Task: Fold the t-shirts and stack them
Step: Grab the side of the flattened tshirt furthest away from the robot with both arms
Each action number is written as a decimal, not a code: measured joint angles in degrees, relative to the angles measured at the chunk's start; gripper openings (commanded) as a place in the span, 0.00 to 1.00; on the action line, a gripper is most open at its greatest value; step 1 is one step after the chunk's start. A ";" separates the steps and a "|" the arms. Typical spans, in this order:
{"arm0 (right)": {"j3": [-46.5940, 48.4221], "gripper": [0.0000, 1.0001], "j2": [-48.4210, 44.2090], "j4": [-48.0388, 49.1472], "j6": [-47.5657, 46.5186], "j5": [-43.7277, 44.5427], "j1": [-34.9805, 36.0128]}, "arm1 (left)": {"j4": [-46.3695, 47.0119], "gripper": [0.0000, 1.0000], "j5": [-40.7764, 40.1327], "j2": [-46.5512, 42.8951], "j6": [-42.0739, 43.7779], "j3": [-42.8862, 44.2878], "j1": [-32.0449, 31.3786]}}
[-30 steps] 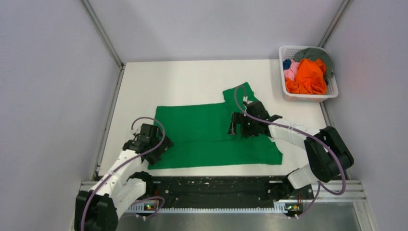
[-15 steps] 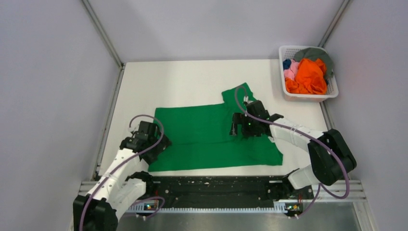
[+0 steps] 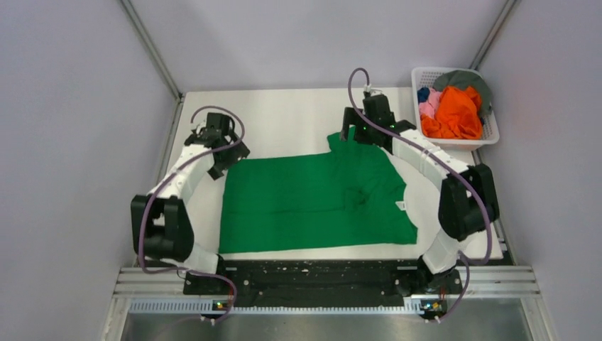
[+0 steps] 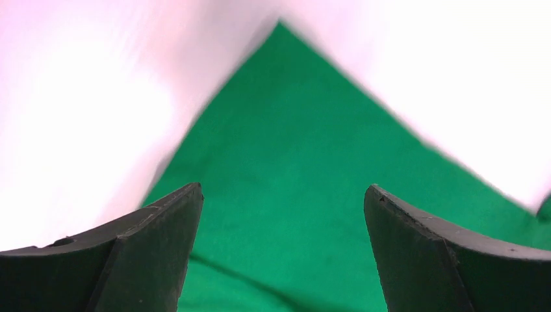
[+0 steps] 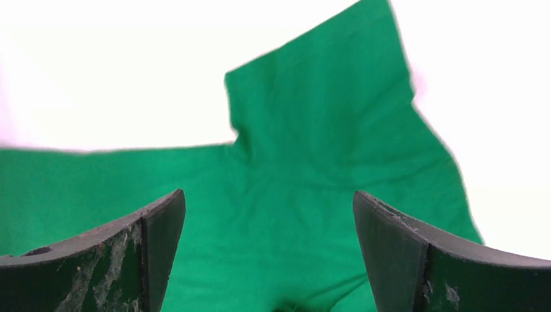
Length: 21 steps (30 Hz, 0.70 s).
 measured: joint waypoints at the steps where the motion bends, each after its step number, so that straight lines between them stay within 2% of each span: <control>1: 1.81 0.98 1.99 -0.13 -0.42 0.11 -0.94 | 0.39 0.93 -0.66 3.76 0.74 3.10 0.96; 9: 14.16 0.98 16.46 -2.32 -3.96 0.79 -4.90 | -1.03 0.77 -2.82 27.17 3.50 23.85 5.73; 12: 16.26 0.97 19.52 -3.08 -5.31 1.29 -4.83 | -3.50 0.75 -2.84 34.58 4.07 30.16 6.47; 16: 16.72 0.97 21.46 -3.67 -6.23 1.38 -4.83 | -5.22 0.71 -2.01 38.97 4.85 31.45 6.45; 21: 16.68 0.97 23.02 -4.13 -6.69 1.64 -4.83 | -5.92 0.67 -0.96 39.41 5.16 30.45 6.34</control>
